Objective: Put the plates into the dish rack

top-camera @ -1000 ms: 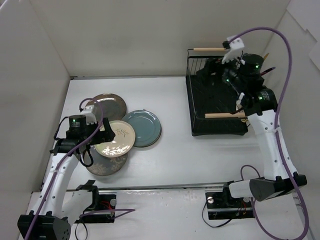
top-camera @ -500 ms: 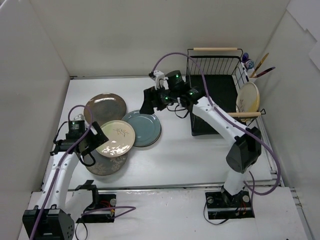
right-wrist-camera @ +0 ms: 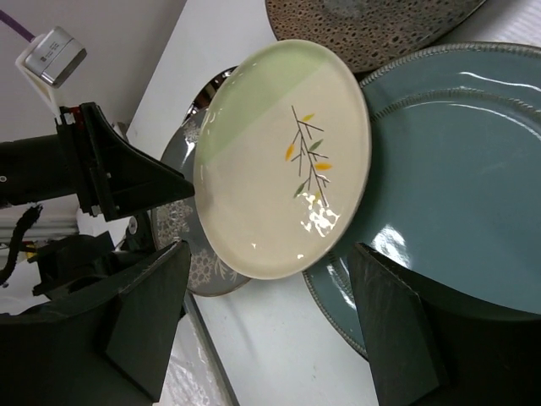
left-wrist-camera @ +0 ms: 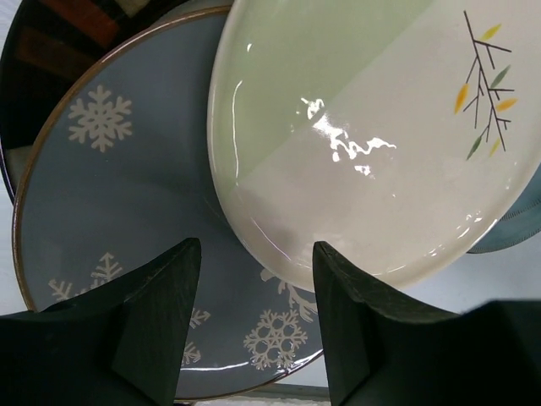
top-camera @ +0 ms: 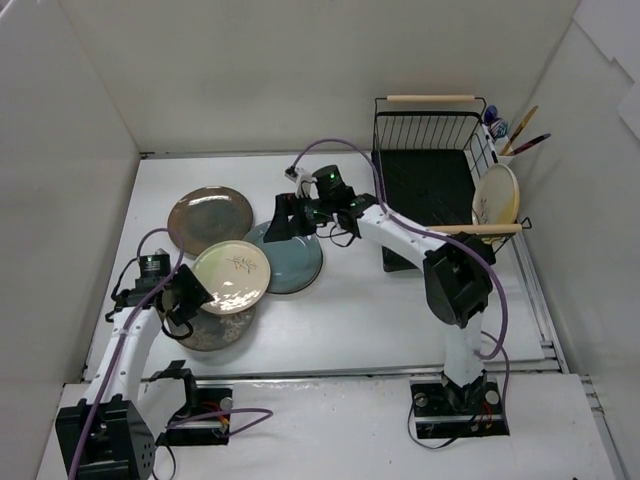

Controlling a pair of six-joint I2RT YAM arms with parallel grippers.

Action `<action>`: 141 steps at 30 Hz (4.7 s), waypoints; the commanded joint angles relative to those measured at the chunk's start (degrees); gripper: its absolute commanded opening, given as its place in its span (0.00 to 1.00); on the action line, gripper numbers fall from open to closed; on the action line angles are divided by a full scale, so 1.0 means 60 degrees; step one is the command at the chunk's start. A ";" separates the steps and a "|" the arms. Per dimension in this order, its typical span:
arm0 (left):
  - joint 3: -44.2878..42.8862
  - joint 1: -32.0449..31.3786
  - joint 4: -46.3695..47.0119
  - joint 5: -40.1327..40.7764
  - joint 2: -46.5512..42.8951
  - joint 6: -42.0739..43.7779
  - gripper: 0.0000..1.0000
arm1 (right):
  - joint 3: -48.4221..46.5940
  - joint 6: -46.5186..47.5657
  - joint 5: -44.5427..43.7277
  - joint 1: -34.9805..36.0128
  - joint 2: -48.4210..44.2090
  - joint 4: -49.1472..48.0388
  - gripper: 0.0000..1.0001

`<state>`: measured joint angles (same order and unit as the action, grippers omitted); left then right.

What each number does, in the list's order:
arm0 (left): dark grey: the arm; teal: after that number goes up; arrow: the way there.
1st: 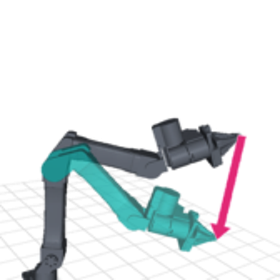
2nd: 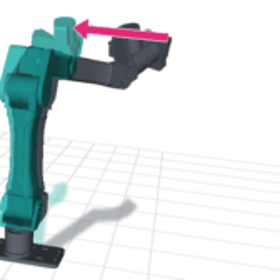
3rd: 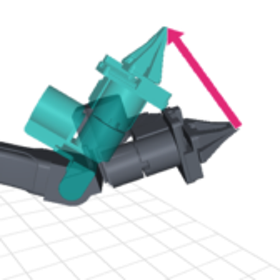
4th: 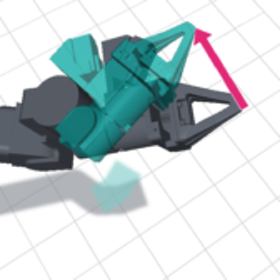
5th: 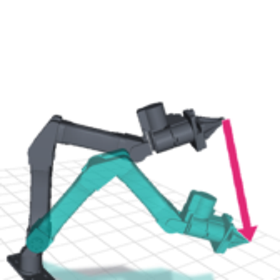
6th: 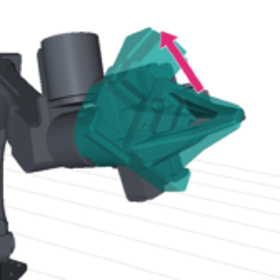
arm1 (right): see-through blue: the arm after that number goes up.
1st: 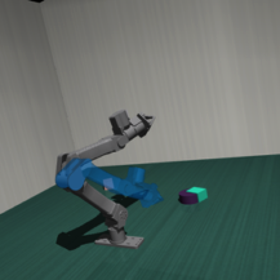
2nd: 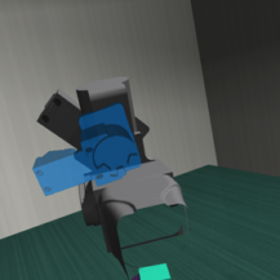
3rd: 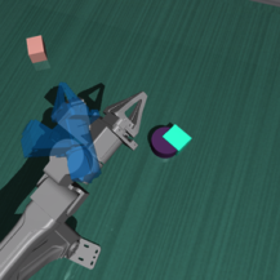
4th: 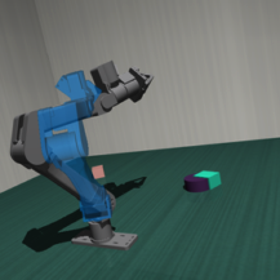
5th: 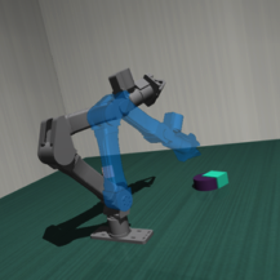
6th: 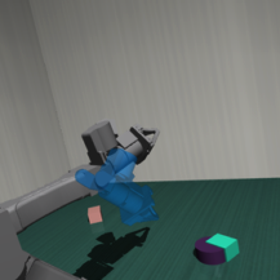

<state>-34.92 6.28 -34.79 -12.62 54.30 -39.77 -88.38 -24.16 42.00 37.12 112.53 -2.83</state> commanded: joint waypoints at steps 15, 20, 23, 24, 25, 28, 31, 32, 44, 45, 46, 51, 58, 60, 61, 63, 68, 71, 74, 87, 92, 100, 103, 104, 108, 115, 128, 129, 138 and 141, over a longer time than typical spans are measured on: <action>0.0355 0.0652 0.1857 -0.0620 0.1027 -0.0198 0.43 | 0.0330 -0.1085 0.0163 0.0375 0.1254 -0.2048 0.71; 0.0399 0.0652 0.2179 -0.0679 0.1028 -0.0242 0.32 | 0.0228 -0.1143 0.0076 0.0492 0.1547 -0.2004 0.71; 0.0414 0.0652 0.2209 -0.0709 0.1100 -0.0198 0.29 | 0.0184 -0.1202 0.0017 0.0580 0.1723 -0.1975 0.71; 0.0443 0.0652 0.2267 -0.0752 0.1115 -0.0198 0.29 | 0.0184 -0.1202 -0.0027 0.0595 0.1752 -0.1989 0.71; 0.0458 0.0652 0.2282 -0.0811 0.1130 -0.0198 0.26 | 0.0169 -0.1231 -0.0042 0.0609 0.1840 -0.2033 0.71; 0.0560 0.0652 0.2384 -0.0972 0.1232 -0.0184 0.19 | 0.0257 -0.1349 0.0002 0.0624 0.1958 -0.2266 0.70; 0.0648 0.0652 0.2458 -0.1075 0.1350 -0.0096 0.17 | 0.0432 -0.1495 0.0090 0.0624 0.2089 -0.2647 0.70; 0.0663 0.0652 0.2472 -0.1147 0.1393 -0.0067 0.15 | 0.0447 -0.1553 0.0119 0.0639 0.2119 -0.2692 0.70; 0.0736 0.0652 0.2897 -0.1675 0.1423 0.0124 0.00 | 0.0491 -0.2184 0.0807 0.0727 0.2485 -0.3922 0.52; 0.0751 0.0652 0.2912 -0.1690 0.1409 0.0124 0.00 | 0.0477 -0.2198 0.0851 0.0756 0.2485 -0.4010 0.49; 0.0751 0.0652 0.2941 -0.1719 0.1423 0.0124 0.00 | 0.0462 -0.2198 0.0895 0.0756 0.2485 -0.4040 0.46; 0.0663 0.0652 0.2956 -0.1837 0.1496 0.0183 0.00 | 0.0579 -0.2155 0.1276 0.0771 0.2223 -0.4420 0.24; 0.0517 0.0652 0.2883 -0.1866 0.1262 0.0314 0.00 | 0.0784 -0.1993 0.1672 0.0771 0.1680 -0.4831 0.20; 0.0444 0.0652 0.2839 -0.1866 0.1160 0.0344 0.00 | 0.0726 -0.1935 0.1862 0.0756 0.1563 -0.4860 0.21; 0.0414 0.0652 0.2824 -0.1880 0.1130 0.0373 0.00 | 0.0697 -0.1906 0.2022 0.0785 0.1533 -0.4860 0.22; 0.0356 0.0652 0.2838 -0.1881 0.1028 0.0402 0.00 | 0.0638 -0.1862 0.2184 0.0800 0.1474 -0.4904 0.22; 0.0326 0.0550 0.2970 -0.1939 0.0867 0.0534 0.00 | 0.0492 -0.1891 0.2536 0.0873 0.1474 -0.4934 0.27; 0.0385 0.0433 0.3116 -0.1954 0.0779 0.0578 0.00 | 0.0404 -0.1964 0.2624 0.0932 0.1547 -0.4934 0.34; 0.0443 0.0331 0.3292 -0.2056 0.0720 0.0578 0.00 | 0.0360 -0.1964 0.2683 0.1005 0.1606 -0.4948 0.37; 0.0385 -0.0139 0.3542 -0.2115 0.0823 0.0607 0.00 | -0.0226 -0.2213 0.2903 0.1254 0.1870 -0.5021 0.16; 0.0209 -0.0139 0.3250 -0.1882 0.0705 0.0637 0.00 | -0.0183 -0.2228 0.2874 0.1152 0.1563 -0.5007 0.00; -0.0332 -0.0139 0.2634 -0.1456 0.0339 0.0739 0.11 | -0.0299 -0.2199 0.2611 0.0786 0.0728 -0.4788 0.00; -0.0684 -0.0139 0.2327 -0.1369 0.0280 0.0900 0.29 | -0.0694 -0.1571 0.2508 0.0712 0.0464 -0.3838 0.00; -0.0873 -0.0139 0.2239 -0.1339 0.0251 0.0944 0.39 | -0.1043 -0.0829 0.2391 0.0698 0.0275 -0.2834 0.00; -0.1254 -0.0139 0.1916 -0.1032 0.0003 0.1091 0.58 | -0.1544 0.0276 0.1630 0.0654 -0.0252 -0.1302 0.00; -0.1871 -0.0139 0.1374 -0.0607 -0.0202 0.1456 0.74 | -0.1808 0.1110 0.0502 0.0258 -0.1103 -0.0307 0.00; -0.2413 -0.0139 0.0802 0.0404 -0.0189 0.2043 0.99 | -0.2759 0.3000 -0.2517 -0.0737 -0.3578 0.1012 0.00; -0.2428 -0.0139 0.0802 0.0419 -0.0159 0.2058 0.99 | -0.2963 0.3118 -0.2633 -0.0854 -0.3768 0.1086 0.00; -0.2223 -0.0139 0.1008 0.0185 -0.0071 0.2058 0.99 | -0.3214 0.5270 -0.5414 -0.1630 -0.5190 0.1833 0.00; -0.2223 -0.0139 0.1022 0.0112 -0.0027 0.2058 0.99 | -0.3302 0.5828 -0.5986 -0.2026 -0.5439 0.2097 0.00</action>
<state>-46.39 5.61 -30.76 -11.35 53.89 -28.49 -103.83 5.32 12.99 27.03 83.64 17.04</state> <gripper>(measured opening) 0.995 0.148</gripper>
